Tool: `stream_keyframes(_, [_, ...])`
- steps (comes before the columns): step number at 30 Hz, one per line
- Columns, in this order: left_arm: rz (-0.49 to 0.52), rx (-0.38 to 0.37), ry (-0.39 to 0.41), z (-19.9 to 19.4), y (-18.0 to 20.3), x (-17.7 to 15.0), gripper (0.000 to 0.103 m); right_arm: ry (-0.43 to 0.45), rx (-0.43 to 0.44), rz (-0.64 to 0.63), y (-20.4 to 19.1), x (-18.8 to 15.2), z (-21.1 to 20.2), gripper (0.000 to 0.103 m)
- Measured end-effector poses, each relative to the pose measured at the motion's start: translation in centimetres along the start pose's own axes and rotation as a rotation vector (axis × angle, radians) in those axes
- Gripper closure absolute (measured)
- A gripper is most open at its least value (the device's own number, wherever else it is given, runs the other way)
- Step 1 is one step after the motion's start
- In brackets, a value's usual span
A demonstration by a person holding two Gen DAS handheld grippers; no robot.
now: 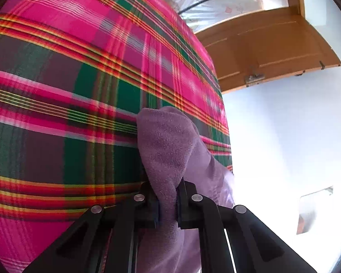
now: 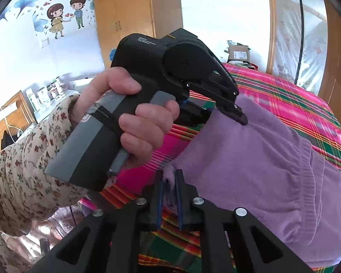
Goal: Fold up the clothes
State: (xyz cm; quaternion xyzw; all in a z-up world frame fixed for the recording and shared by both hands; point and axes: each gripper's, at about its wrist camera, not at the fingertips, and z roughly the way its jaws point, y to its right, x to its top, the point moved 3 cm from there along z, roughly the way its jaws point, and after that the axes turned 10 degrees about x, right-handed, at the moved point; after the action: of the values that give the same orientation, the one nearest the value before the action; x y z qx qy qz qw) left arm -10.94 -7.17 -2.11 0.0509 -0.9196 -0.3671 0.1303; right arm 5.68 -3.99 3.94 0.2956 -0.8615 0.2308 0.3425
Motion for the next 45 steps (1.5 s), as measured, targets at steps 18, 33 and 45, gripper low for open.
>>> stream_keyframes(18, [-0.026,0.109,0.097,-6.0,-4.4,-0.6,0.093,-0.028,0.178,-0.059,-4.1,3.2,3.3,0.093])
stream_keyframes(33, [-0.128,0.201,0.103,-6.0,-7.9,-1.5,0.082,-0.123,0.327,-0.033,-4.2,3.3,7.6,0.093])
stream_keyframes(45, [-0.205,0.282,0.165,-7.2,-7.8,-2.8,0.067,-0.014,0.339,0.08,0.6,3.4,3.0,0.075])
